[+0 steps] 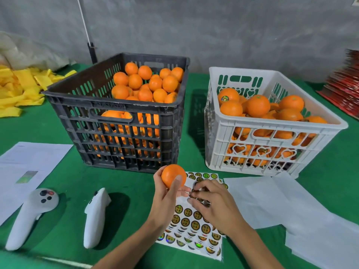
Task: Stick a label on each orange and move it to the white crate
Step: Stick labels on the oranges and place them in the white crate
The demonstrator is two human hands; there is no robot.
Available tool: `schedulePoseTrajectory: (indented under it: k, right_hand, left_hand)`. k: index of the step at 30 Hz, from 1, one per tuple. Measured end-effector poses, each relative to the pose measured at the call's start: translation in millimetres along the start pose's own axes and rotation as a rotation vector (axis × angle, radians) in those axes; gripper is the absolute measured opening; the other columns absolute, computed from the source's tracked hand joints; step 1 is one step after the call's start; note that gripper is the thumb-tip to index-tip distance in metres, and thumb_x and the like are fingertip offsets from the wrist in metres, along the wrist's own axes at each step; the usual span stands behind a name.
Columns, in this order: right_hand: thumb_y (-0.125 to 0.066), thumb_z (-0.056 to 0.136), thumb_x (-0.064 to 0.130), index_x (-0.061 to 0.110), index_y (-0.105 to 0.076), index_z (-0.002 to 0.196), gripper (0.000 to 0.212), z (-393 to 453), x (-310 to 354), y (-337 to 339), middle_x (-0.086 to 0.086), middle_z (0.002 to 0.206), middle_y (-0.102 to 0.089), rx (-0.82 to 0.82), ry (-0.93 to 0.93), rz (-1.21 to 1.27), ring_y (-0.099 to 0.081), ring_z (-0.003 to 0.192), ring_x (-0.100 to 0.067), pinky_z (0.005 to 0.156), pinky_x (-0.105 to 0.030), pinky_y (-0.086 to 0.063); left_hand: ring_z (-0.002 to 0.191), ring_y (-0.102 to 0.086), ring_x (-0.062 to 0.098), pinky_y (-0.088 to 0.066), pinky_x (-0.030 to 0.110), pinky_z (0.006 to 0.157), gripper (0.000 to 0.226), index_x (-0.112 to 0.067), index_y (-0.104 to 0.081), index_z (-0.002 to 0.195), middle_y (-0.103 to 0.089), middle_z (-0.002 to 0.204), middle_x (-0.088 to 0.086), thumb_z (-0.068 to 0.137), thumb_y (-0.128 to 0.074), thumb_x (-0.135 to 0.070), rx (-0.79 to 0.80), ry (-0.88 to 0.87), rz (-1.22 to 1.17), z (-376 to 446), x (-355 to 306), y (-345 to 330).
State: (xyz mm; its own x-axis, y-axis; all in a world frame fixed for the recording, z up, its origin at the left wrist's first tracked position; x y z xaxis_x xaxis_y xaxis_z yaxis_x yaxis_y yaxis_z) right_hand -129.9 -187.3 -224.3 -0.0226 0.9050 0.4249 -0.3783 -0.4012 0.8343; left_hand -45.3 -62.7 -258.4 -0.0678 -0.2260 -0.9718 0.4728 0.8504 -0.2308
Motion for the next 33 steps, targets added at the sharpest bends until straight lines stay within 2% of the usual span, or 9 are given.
schedulePoseTrajectory:
  k: [4, 9, 13, 16, 19, 23, 28, 31, 33]
  right_hand:
    - [-0.076, 0.089, 0.038, 0.037, -0.081, 0.091, 0.006, 0.3, -19.0, -8.6, 0.022, 0.100, -0.062, 0.010, -0.246, 0.347, -0.055, 0.109, -0.003, 0.094, -0.022, -0.042]
    - [-0.074, 0.090, 0.022, 0.035, -0.081, 0.079, 0.018, 5.8, -32.5, 0.8, 0.012, 0.087, -0.069, -0.043, -0.500, 0.601, -0.065, 0.086, -0.007, 0.085, -0.041, -0.055]
    - [-0.072, 0.094, 0.028, 0.035, -0.079, 0.095, 0.010, 18.5, -9.0, 53.2, 0.018, 0.100, -0.064, -0.433, -0.399, 0.516, -0.062, 0.099, -0.003, 0.084, -0.026, -0.053]
    - [-0.072, 0.095, 0.027, 0.031, -0.080, 0.106, 0.014, 30.0, 25.7, 63.0, 0.022, 0.114, -0.055, -0.424, -0.251, 0.448, -0.057, 0.112, -0.008, 0.087, -0.024, -0.052]
    - [-0.066, 0.098, 0.033, 0.034, -0.077, 0.117, 0.022, 35.4, 42.2, 80.4, 0.025, 0.126, -0.056, -0.385, -0.169, 0.479, -0.055, 0.123, -0.009, 0.098, -0.023, -0.049]
    - [-0.053, 0.102, 0.045, 0.033, -0.045, 0.152, 0.052, 43.8, 71.5, 105.7, 0.026, 0.156, -0.034, -0.298, 0.047, 0.062, -0.034, 0.145, -0.002, 0.117, -0.022, -0.034]
    - [-0.081, 0.070, 0.045, 0.008, -0.044, 0.152, 0.096, 68.1, 73.0, 156.8, -0.005, 0.156, -0.046, -0.379, -0.040, -0.272, -0.049, 0.140, -0.019, 0.108, -0.036, -0.049]
    - [-0.088, 0.075, 0.024, 0.006, -0.050, 0.147, 0.084, 79.3, 52.2, 200.8, -0.008, 0.148, -0.055, -0.538, -0.108, -0.213, -0.054, 0.136, -0.025, 0.108, -0.044, -0.050]
    - [-0.081, 0.084, 0.020, 0.008, -0.049, 0.147, 0.072, 87.9, 36.0, 230.6, -0.006, 0.148, -0.055, -0.616, -0.148, -0.135, -0.051, 0.137, -0.023, 0.112, -0.044, -0.045]
  left_hand:
    - [0.089, -0.075, 0.035, -0.052, 0.056, 0.098, 0.062, -0.036, -0.038, 0.138, -0.076, 0.092, 0.007, 0.088, -0.066, -0.060, -0.006, 0.025, -0.004, 2.2, 3.9, 3.6]
    - [0.085, -0.071, 0.038, -0.055, 0.045, 0.084, 0.046, -0.047, -0.047, 0.130, -0.075, 0.095, 0.006, 0.090, -0.067, -0.056, 0.012, 0.027, 0.019, 0.3, 3.0, 2.0]
    - [0.080, -0.069, 0.031, -0.055, 0.035, 0.079, 0.061, -0.038, -0.043, 0.139, -0.071, 0.098, 0.020, 0.086, -0.069, -0.054, 0.026, 0.024, 0.008, -1.5, -4.4, -5.2]
    - [0.094, -0.071, 0.032, -0.058, 0.035, 0.079, 0.057, -0.037, -0.051, 0.135, -0.068, 0.117, 0.011, 0.085, -0.075, -0.050, 0.053, 0.014, -0.093, 1.3, -25.1, -16.3]
    - [0.087, -0.065, 0.030, -0.055, 0.034, 0.073, 0.057, -0.035, -0.057, 0.130, -0.066, 0.117, 0.016, 0.081, -0.079, -0.054, 0.102, -0.005, -0.176, 8.5, -58.1, -30.6]
    - [0.107, -0.073, 0.023, -0.060, 0.032, 0.079, 0.052, -0.039, -0.061, 0.124, -0.071, 0.122, 0.001, 0.082, -0.075, -0.064, 0.105, -0.001, -0.217, 25.6, -95.8, -53.9]
    - [0.098, -0.074, 0.006, -0.061, 0.029, 0.079, 0.056, -0.037, -0.057, 0.121, -0.072, 0.105, -0.012, 0.075, -0.072, -0.066, 0.034, -0.081, 0.003, 62.9, -150.8, -100.3]
    - [0.089, -0.069, -0.005, -0.055, 0.020, 0.082, 0.051, -0.038, -0.061, 0.111, -0.072, 0.096, -0.020, 0.077, -0.063, -0.077, 0.014, -0.230, 0.271, 89.1, -195.6, -135.2]
    - [0.090, -0.068, 0.000, -0.056, 0.030, 0.085, 0.049, -0.040, -0.062, 0.106, -0.072, 0.092, -0.018, 0.077, -0.053, -0.078, 0.014, -0.277, 0.456, 108.5, -218.2, -162.9]
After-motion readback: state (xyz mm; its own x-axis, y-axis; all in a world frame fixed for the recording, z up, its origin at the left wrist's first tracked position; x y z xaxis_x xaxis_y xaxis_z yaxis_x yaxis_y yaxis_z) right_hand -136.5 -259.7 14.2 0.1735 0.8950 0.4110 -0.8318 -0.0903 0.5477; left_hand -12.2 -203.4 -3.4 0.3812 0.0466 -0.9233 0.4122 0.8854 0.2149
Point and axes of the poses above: each hand's wrist, its own z-axis towards the middle knuckle, its own y-axis out of the back of the hand, x = y × z, the point moved 10 cm from there along z, towards the middle knuckle
